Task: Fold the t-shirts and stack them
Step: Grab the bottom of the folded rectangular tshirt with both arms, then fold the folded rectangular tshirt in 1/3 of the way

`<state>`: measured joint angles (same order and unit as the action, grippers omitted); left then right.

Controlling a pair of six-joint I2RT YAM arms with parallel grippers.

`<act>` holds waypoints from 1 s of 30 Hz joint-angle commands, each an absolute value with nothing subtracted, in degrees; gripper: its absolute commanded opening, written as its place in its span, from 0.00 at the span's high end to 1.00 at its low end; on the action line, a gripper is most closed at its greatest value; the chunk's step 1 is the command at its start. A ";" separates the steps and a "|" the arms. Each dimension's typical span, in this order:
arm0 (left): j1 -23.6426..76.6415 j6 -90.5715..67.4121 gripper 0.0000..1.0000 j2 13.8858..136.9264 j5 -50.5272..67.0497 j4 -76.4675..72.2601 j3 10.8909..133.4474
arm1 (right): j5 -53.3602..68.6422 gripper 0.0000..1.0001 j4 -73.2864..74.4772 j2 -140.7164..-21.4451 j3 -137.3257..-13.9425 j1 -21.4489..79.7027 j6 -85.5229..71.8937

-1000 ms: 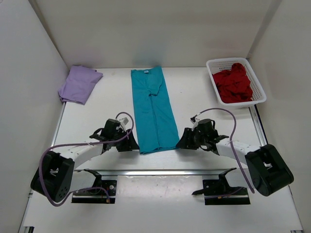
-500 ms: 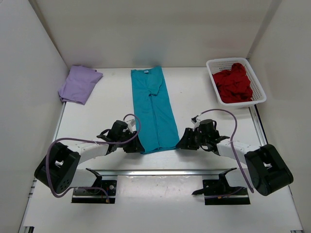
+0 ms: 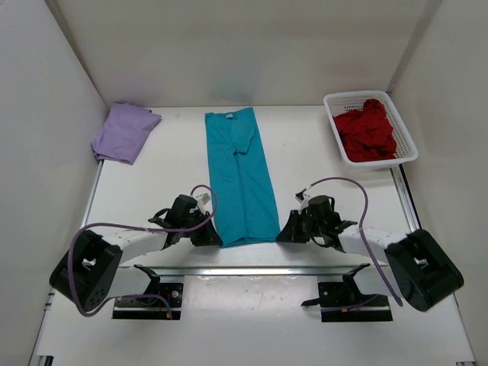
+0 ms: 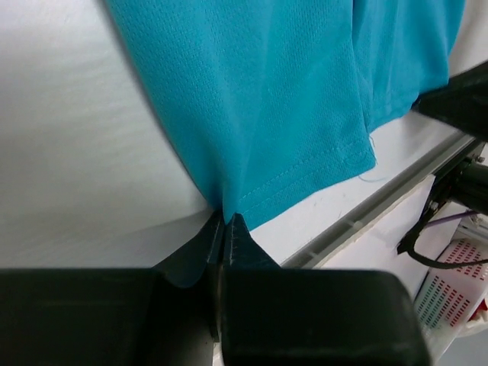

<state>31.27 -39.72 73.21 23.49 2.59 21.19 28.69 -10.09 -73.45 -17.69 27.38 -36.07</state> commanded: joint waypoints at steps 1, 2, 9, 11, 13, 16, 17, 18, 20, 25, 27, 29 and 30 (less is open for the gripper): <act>30.59 -38.06 0.96 68.22 24.52 8.87 17.50 | 23.13 1.00 -7.31 -65.77 -13.38 32.24 -39.10; 30.59 -38.06 0.97 67.07 24.52 11.31 16.88 | 22.25 1.00 -6.60 -64.26 -12.84 35.13 -40.59; 30.77 -39.90 0.98 50.28 25.66 24.08 18.45 | 16.69 0.99 7.29 -50.19 -15.19 41.60 -43.95; 27.35 -39.81 0.98 50.35 27.76 22.95 22.56 | 20.99 1.00 8.09 -51.32 -20.54 36.67 -40.36; 26.55 -38.68 0.97 53.50 26.99 20.75 26.60 | 22.23 1.00 9.13 -54.99 -25.80 31.58 -34.40; 24.53 -36.22 0.98 62.38 25.32 17.15 33.74 | 24.16 1.00 9.14 -64.14 -35.21 26.56 -27.97; 22.00 -36.65 0.99 66.32 25.92 15.05 36.27 | 25.91 1.00 8.01 -67.55 -38.38 24.89 -26.91; 20.41 -36.91 0.99 70.01 26.97 11.81 37.95 | 26.62 1.00 6.52 -71.24 -41.37 23.39 -26.11; 18.21 -37.35 1.00 76.07 27.24 9.41 41.72 | 26.02 1.00 5.28 -76.95 -45.59 20.76 -24.09; 14.69 -39.10 0.99 88.75 25.32 5.46 53.07 | 28.91 1.00 3.69 -92.52 -57.11 15.83 -22.59; 13.98 -38.94 0.99 92.44 23.13 5.27 56.23 | 30.14 1.00 2.47 -96.74 -61.50 14.51 -22.85; 13.54 -38.50 0.98 96.58 22.33 5.80 59.05 | 31.29 1.00 2.29 -100.36 -64.50 13.45 -22.77; 13.54 -38.50 0.98 99.55 22.06 5.71 60.80 | 30.85 0.99 2.63 -102.55 -66.08 13.36 -22.68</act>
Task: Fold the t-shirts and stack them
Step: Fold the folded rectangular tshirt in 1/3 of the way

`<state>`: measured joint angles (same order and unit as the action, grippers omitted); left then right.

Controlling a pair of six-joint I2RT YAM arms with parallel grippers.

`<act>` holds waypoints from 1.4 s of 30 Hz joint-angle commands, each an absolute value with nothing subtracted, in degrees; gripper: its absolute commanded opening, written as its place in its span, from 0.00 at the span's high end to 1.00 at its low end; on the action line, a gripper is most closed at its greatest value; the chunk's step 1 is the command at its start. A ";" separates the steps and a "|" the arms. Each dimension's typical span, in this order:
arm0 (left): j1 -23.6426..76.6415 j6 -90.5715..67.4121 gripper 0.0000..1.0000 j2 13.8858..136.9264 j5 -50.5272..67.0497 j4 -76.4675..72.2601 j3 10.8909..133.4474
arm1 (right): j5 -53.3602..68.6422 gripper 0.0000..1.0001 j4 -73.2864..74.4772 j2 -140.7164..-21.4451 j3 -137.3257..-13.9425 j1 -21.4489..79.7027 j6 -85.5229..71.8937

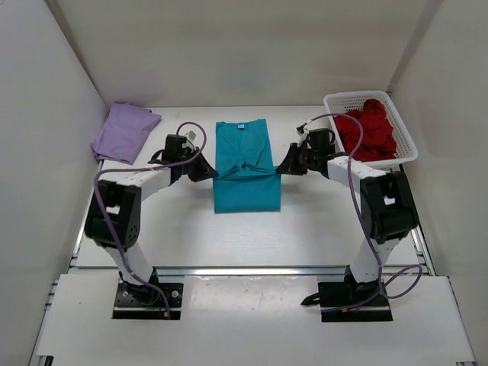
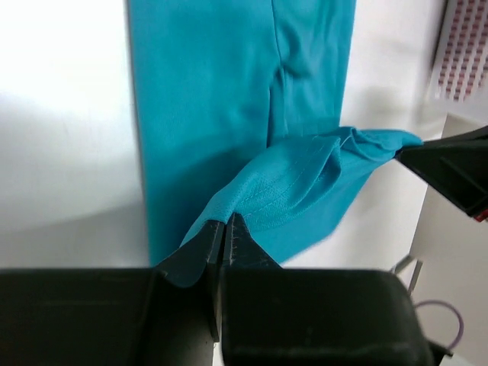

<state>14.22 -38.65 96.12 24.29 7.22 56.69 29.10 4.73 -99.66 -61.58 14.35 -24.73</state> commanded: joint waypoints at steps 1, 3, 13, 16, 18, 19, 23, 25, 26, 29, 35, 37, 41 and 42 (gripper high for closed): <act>13.01 -38.50 0.98 102.28 22.58 5.63 61.78 | 31.72 1.00 2.98 -104.83 -67.40 13.62 -22.59; 12.84 -39.29 0.95 105.45 22.59 4.31 63.10 | 31.91 1.00 2.73 -107.91 -70.65 12.83 -22.24; 11.95 -45.17 0.61 107.42 23.73 -7.19 59.61 | 33.14 0.86 0.36 -114.79 -74.10 12.22 -23.12; 11.87 -46.75 0.54 100.30 20.66 -10.71 54.94 | 31.82 0.66 -1.58 -110.40 -71.64 12.13 -23.29; 13.61 -46.50 0.55 95.30 19.34 -11.33 52.05 | 29.11 0.57 -1.93 -105.50 -69.35 12.39 -23.55; 14.32 -46.76 0.55 94.40 18.90 -10.99 51.60 | 28.13 0.53 -2.28 -104.42 -66.91 12.57 -23.64; 20.03 -46.58 0.58 90.61 17.75 -11.69 46.24 | 22.94 0.70 -5.88 -95.90 -57.51 15.98 -23.99; 22.93 -46.15 0.58 91.31 16.97 -12.13 44.22 | 23.46 0.82 -6.77 -95.62 -54.77 17.83 -23.64; 23.81 -45.88 0.59 92.71 16.96 -12.48 43.60 | 23.90 0.89 -6.33 -96.58 -54.23 19.15 -23.03; 24.35 -46.05 0.62 96.41 18.62 -13.62 41.66 | 23.21 0.99 -5.45 -99.84 -53.18 21.52 -21.89; 24.96 -43.34 0.63 94.14 19.16 -11.87 34.73 | 20.66 1.00 -6.59 -97.21 -43.08 24.52 -22.94; 25.05 -42.80 0.63 89.85 19.77 -11.51 30.96 | 19.95 1.00 -6.51 -94.06 -39.56 26.01 -23.64; 26.54 -43.33 0.61 80.71 20.04 -9.33 25.94 | 20.30 1.00 -4.67 -88.44 -35.33 28.30 -24.43; 26.72 -43.16 0.60 79.55 19.95 -8.62 25.75 | 20.48 1.00 -3.88 -87.72 -36.20 28.39 -24.52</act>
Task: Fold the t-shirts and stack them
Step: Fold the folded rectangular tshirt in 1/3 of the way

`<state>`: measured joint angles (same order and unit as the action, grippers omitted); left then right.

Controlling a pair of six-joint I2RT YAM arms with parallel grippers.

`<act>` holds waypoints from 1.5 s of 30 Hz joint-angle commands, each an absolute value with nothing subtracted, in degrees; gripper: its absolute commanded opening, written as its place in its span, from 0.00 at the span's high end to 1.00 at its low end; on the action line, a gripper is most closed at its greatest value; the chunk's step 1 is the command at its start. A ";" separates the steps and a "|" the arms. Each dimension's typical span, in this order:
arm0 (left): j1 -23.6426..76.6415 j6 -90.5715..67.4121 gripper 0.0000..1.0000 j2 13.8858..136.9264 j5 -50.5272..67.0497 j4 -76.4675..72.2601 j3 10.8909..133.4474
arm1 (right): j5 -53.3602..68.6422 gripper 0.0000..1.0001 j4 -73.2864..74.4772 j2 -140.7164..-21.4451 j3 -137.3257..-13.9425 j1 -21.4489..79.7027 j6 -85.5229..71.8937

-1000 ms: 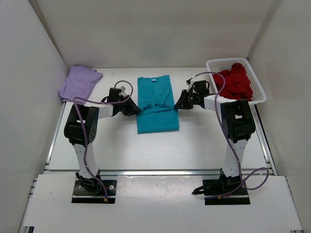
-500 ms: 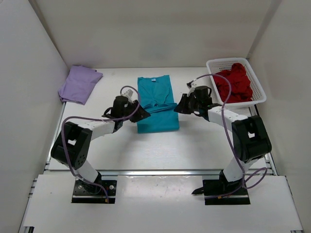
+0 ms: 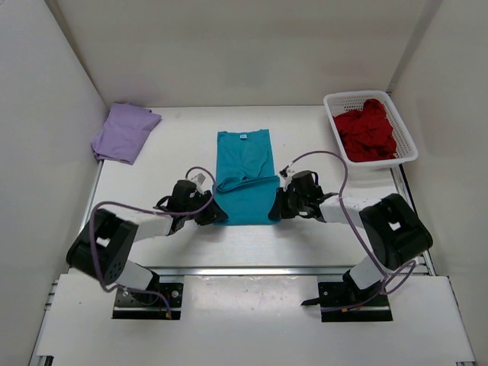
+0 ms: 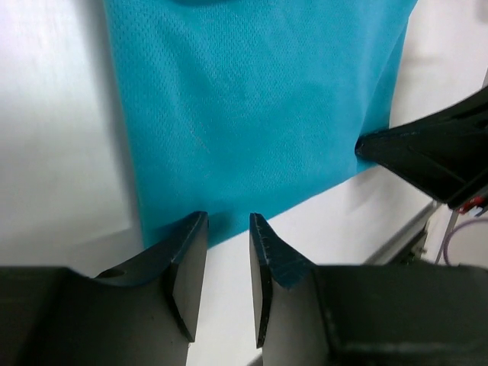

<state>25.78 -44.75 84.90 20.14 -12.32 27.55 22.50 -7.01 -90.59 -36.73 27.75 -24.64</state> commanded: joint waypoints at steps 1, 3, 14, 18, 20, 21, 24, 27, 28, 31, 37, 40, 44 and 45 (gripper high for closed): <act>26.81 -43.33 0.60 77.10 20.13 -7.83 25.58 | 20.13 1.00 -3.26 -86.24 -37.25 28.21 -24.35; 27.16 -43.33 0.59 74.37 19.86 -6.86 26.01 | 19.86 1.00 -1.33 -84.82 -40.41 28.82 -22.94; 24.43 -41.92 0.57 72.42 20.39 -7.81 23.03 | 24.79 0.99 -7.82 -100.54 -55.01 36.46 -25.14; 23.99 -42.19 0.58 73.47 21.10 -9.23 21.18 | 25.31 1.00 -8.09 -108.96 -62.73 37.09 -25.22; 23.64 -41.84 0.58 73.21 21.62 -8.53 20.39 | 25.22 1.00 -7.47 -112.32 -66.34 37.00 -25.22; 23.12 -41.57 0.58 72.60 21.97 -8.61 19.96 | 25.31 1.00 -7.99 -113.72 -67.92 36.04 -26.01; 21.71 -41.40 0.57 70.24 21.97 -7.65 18.64 | 26.27 1.00 -11.50 -115.13 -69.34 34.11 -27.85; 21.01 -40.52 0.54 69.43 21.27 -5.81 18.55 | 24.44 1.00 -10.20 -116.89 -72.85 32.61 -27.25; 20.66 -39.91 0.53 69.00 21.53 -5.71 18.28 | 24.61 1.00 -9.50 -117.94 -74.43 31.74 -27.16; 19.87 -39.99 0.46 69.52 20.75 -5.19 18.89 | 25.75 1.00 -10.19 -118.92 -76.90 29.54 -27.60; 20.39 -39.38 0.42 73.04 20.04 -4.92 21.35 | 26.81 1.00 -9.84 -110.32 -71.93 26.37 -26.89; 20.57 -40.43 0.45 75.58 20.21 -5.71 22.14 | 26.45 0.99 -12.04 -100.57 -60.70 25.49 -27.59; 22.76 -39.20 0.51 78.13 17.42 -3.70 24.60 | 23.57 0.89 -12.05 -86.44 -43.20 24.17 -26.90; 23.11 -39.03 0.51 77.96 15.84 -2.82 24.44 | 21.99 0.85 -10.39 -83.26 -41.24 23.82 -26.72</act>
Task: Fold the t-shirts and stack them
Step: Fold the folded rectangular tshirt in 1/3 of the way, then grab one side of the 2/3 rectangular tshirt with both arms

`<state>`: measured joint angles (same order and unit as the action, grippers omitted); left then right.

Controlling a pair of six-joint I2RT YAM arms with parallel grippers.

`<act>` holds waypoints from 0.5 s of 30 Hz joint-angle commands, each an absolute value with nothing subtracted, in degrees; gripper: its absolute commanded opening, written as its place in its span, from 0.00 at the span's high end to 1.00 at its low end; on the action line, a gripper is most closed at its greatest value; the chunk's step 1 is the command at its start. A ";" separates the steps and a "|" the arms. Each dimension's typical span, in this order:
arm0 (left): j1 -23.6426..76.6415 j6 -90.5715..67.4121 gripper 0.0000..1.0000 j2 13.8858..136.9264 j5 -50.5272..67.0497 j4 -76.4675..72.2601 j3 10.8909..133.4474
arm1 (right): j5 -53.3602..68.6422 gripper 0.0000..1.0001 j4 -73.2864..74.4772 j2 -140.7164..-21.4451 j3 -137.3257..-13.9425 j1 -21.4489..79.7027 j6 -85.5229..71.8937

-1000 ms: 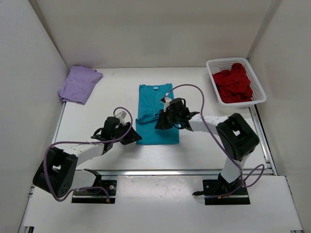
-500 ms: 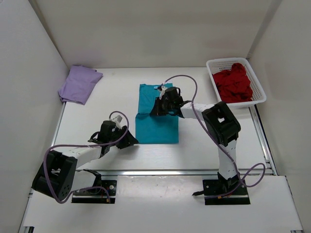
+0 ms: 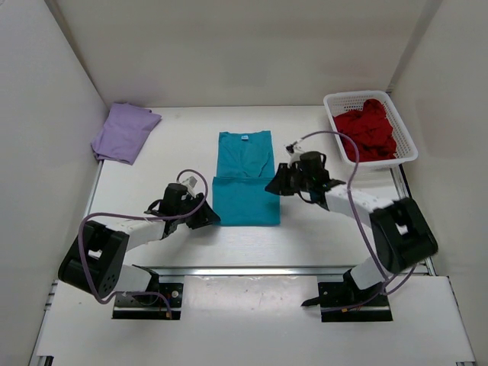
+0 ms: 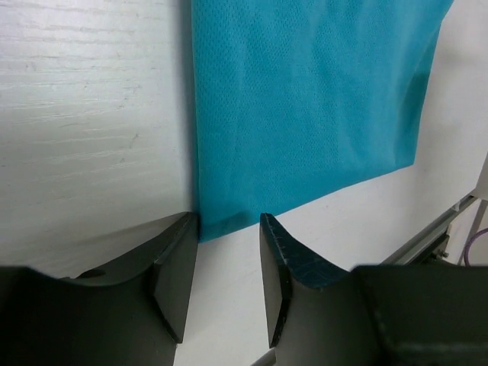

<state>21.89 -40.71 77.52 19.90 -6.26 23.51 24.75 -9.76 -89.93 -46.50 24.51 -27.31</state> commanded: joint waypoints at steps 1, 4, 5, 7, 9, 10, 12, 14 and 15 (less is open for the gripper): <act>22.94 -39.20 0.52 77.09 14.95 -2.90 23.82 | 21.10 0.74 -8.81 -80.45 -36.00 23.47 -26.20; 22.50 -38.59 0.52 76.03 13.80 -2.29 23.12 | 20.13 0.61 -7.29 -75.08 -30.42 22.76 -26.28; 22.24 -38.32 0.52 75.85 14.23 -1.59 23.12 | 20.13 0.60 -7.12 -74.28 -27.89 23.20 -27.06; 22.41 -37.71 0.53 76.11 13.54 -0.71 22.94 | 21.52 0.58 -8.78 -74.00 -24.80 23.29 -27.59; 22.76 -37.44 0.54 75.85 13.19 -0.09 22.06 | 22.67 0.58 -9.57 -74.79 -23.74 24.78 -28.21; 23.02 -37.35 0.54 76.02 13.10 -0.17 22.15 | 21.98 0.59 -10.28 -75.66 -23.47 24.61 -28.65; 23.20 -37.35 0.58 75.94 12.83 -0.17 21.97 | 22.93 0.60 -11.68 -77.25 -23.20 25.05 -29.18; 24.17 -37.09 0.60 76.46 12.74 0.00 22.06 | 23.47 0.67 -13.27 -78.66 -23.38 24.96 -29.97; 24.00 -36.48 0.62 76.55 12.22 -0.09 21.97 | 24.08 0.69 -14.14 -79.88 -23.20 24.44 -30.14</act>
<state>23.42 -38.74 76.31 15.29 -4.27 23.57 23.53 -10.87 -77.78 -23.46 24.69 -29.21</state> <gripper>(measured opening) 0.391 0.324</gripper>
